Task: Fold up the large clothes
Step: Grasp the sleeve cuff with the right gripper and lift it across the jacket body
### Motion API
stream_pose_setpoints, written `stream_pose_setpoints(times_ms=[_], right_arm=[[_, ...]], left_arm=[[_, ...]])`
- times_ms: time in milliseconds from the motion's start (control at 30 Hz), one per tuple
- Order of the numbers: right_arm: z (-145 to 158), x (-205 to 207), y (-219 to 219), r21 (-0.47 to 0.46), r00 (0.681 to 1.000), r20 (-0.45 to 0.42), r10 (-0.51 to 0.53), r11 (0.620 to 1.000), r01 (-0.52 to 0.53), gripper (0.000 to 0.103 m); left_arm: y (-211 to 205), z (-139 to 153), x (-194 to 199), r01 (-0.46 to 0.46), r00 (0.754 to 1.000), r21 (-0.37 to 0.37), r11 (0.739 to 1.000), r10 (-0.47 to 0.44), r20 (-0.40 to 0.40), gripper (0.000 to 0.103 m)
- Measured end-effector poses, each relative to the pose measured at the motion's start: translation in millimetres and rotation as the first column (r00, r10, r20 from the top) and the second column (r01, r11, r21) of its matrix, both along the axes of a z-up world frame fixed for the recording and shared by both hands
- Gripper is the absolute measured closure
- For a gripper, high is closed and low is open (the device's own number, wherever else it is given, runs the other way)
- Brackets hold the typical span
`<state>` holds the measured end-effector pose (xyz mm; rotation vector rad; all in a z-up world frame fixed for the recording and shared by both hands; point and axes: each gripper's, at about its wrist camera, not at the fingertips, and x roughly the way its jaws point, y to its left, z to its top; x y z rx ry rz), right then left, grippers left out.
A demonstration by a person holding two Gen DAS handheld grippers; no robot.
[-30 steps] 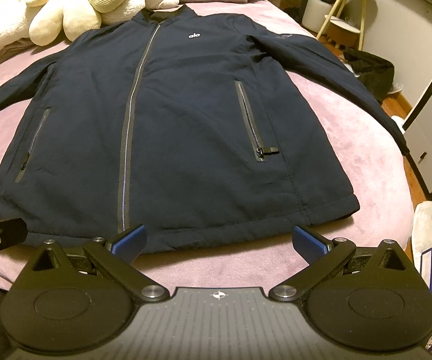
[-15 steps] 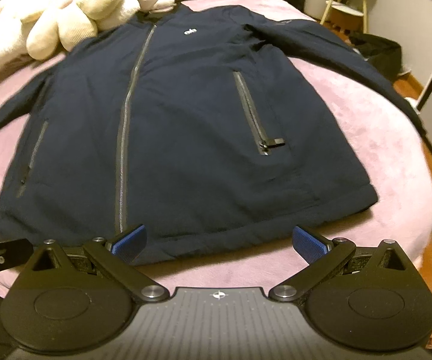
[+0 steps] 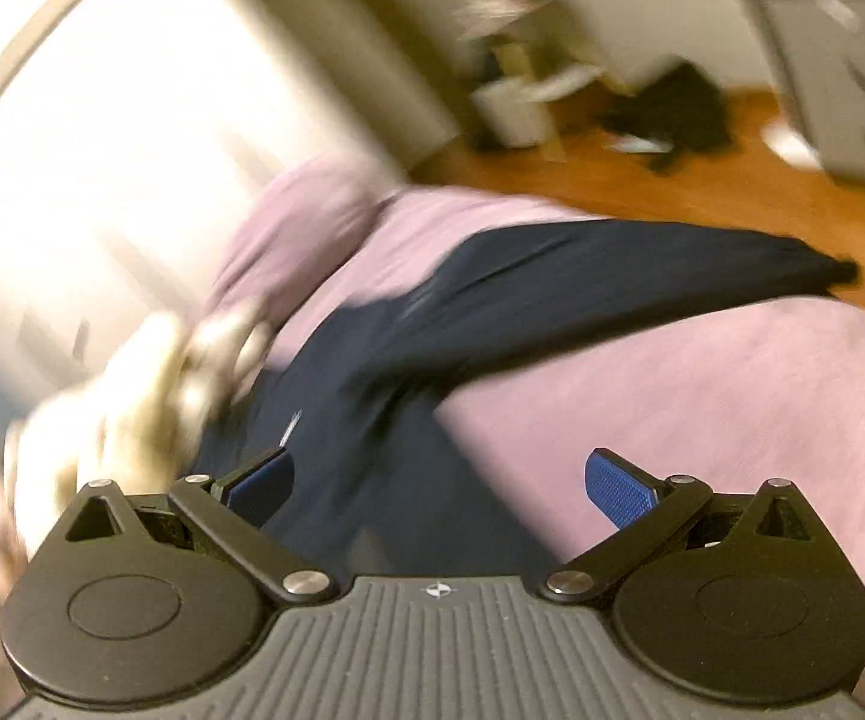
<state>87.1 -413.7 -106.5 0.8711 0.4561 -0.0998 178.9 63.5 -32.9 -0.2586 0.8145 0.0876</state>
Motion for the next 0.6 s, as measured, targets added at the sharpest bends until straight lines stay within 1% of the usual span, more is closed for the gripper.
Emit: stream_pose_setpoints(times_ms=[33,67,133,167,200,233,267,333,400,433,467,500,533,567,600], right_arm=[[-15,10,-24,0.093,0.999,-0.014,-0.051,0.994,0.052,0.0],[-32,19,-48,0.182,0.993,-0.042,-0.115,0.976,0.121,0.0],[-59,29,-81,0.262,0.971,-0.094,-0.219,0.936,0.236,0.013],[-71,34,-92,0.29,0.956,-0.125,-0.267,0.911,0.292,0.023],[-85,38,-100,0.322,0.941,-0.143,-0.307,0.884,0.338,0.03],[-95,40,-107,0.35,0.925,-0.157,-0.346,0.856,0.38,0.035],[-105,42,-112,0.38,0.907,-0.162,-0.388,0.824,0.421,0.043],[-118,50,-118,0.414,0.888,-0.159,-0.431,0.788,0.456,0.048],[-127,59,-124,0.443,0.871,-0.168,-0.461,0.754,0.485,0.06],[-130,62,-127,0.471,0.864,-0.17,-0.474,0.731,0.494,0.065],[-137,64,-131,0.498,0.854,-0.18,-0.488,0.703,0.507,0.08],[-145,65,-135,0.526,0.847,-0.193,-0.495,0.677,0.515,0.088],[-153,67,-138,0.551,0.845,-0.202,-0.495,0.656,0.515,0.089],[-155,69,-141,0.552,0.846,-0.207,-0.491,0.656,0.515,0.091],[-148,74,-142,0.515,0.847,-0.218,-0.484,0.68,0.521,0.091]], left_arm=[[1,-5,10,-0.012,1.0,0.014,1.0,0.012,-0.003,0.0],[0,-10,20,-0.023,1.0,0.026,0.999,0.024,-0.012,0.0],[-2,-23,41,-0.031,0.999,0.038,0.999,0.032,-0.037,0.0],[-3,-29,49,-0.038,0.998,0.046,0.998,0.04,-0.055,0.0],[-5,-36,57,-0.04,0.997,0.051,0.998,0.043,-0.07,0.0],[-6,-42,62,-0.041,0.996,0.06,0.997,0.045,-0.081,0.0],[-7,-48,67,-0.049,0.994,0.071,0.996,0.056,-0.096,0.0],[-8,-57,71,-0.059,0.992,0.07,0.996,0.067,-0.111,0.0],[-6,-64,74,-0.072,0.99,0.069,0.995,0.08,-0.117,0.0],[-6,-65,75,-0.071,0.99,0.07,0.995,0.079,-0.115,0.0],[-5,-65,74,-0.065,0.991,0.076,0.995,0.073,-0.11,0.0],[-4,-65,74,-0.058,0.992,0.083,0.995,0.066,-0.107,0.0],[-2,-63,73,-0.052,0.993,0.085,0.995,0.06,-0.105,0.0],[1,-61,72,-0.046,0.994,0.084,0.995,0.054,-0.099,0.0],[4,-58,71,-0.045,0.995,0.082,0.996,0.052,-0.091,0.0]])
